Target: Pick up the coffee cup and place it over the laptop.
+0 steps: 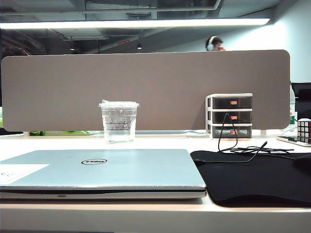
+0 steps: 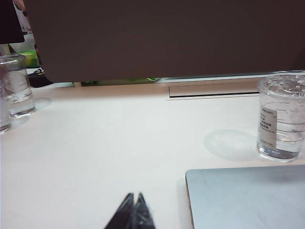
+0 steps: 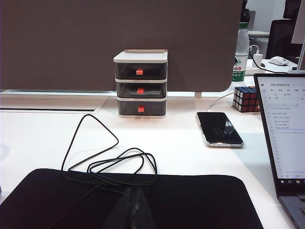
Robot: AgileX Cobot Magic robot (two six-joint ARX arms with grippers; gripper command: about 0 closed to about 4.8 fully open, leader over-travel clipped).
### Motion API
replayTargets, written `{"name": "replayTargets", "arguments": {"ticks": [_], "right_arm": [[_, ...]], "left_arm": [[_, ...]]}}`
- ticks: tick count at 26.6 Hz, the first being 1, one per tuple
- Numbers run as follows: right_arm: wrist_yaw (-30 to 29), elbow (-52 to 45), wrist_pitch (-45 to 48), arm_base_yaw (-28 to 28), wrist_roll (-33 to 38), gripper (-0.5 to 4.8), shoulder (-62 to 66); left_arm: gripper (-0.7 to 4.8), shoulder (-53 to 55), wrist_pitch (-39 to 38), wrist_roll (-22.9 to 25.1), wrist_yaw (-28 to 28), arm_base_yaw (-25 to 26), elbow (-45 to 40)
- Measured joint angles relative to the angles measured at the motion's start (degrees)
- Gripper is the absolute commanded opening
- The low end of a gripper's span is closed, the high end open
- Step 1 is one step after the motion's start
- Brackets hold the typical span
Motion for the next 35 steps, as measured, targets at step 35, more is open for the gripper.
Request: {"name": "replayTargets", "arguments": {"ticks": [35], "right_arm": [[-38.7,0.0,-6.8,0.0,0.9,-0.06,0.0]], "left_arm": [[0.04,0.0,-0.8,-16.2,32.3,0.0,0.0]]}}
